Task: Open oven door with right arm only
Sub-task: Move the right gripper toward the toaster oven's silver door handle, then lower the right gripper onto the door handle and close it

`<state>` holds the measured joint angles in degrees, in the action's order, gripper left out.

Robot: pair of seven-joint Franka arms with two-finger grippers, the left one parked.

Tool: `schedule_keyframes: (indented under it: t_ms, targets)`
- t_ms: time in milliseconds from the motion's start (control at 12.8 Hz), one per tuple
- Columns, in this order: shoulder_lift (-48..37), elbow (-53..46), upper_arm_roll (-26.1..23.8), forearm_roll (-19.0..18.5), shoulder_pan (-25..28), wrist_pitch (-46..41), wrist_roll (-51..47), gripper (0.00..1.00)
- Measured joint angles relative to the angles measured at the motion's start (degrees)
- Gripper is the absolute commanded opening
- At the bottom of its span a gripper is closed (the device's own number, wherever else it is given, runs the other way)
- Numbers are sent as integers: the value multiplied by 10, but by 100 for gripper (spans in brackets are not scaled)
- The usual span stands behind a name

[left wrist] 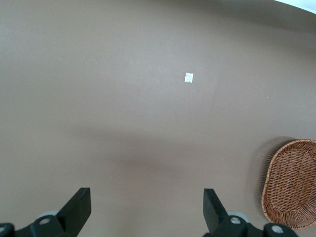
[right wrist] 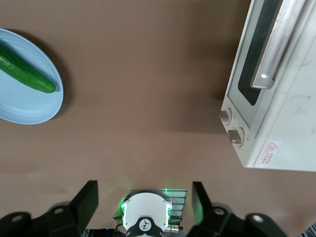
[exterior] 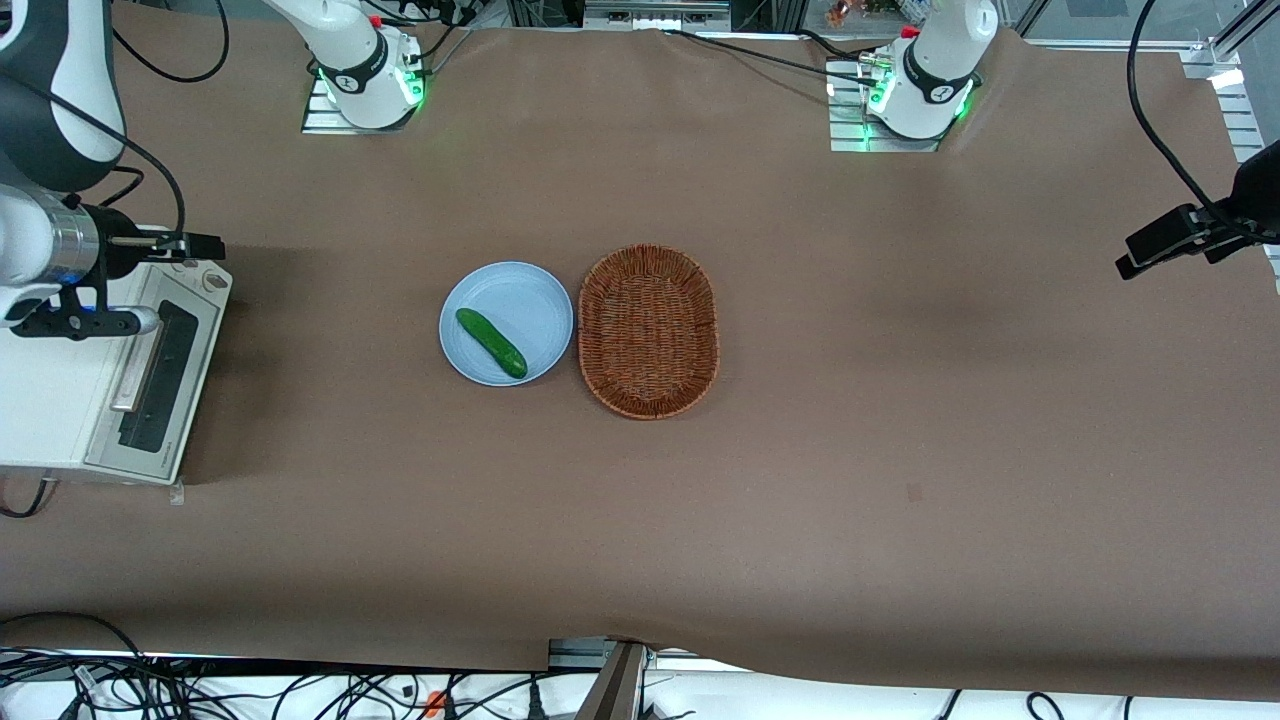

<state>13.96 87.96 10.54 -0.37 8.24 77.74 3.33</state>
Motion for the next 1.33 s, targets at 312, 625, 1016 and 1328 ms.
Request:
schedule_keyframes:
  t_ms: [312,625,1016,1328]
  targets:
    - [32,0,0,-30,0,28,32,21]
    - [63,11,0,-84,0,78,74,0]
    - [93,22,0,-178,1,129,117,0]
    - [116,34,0,-262,-1,179,157,0]
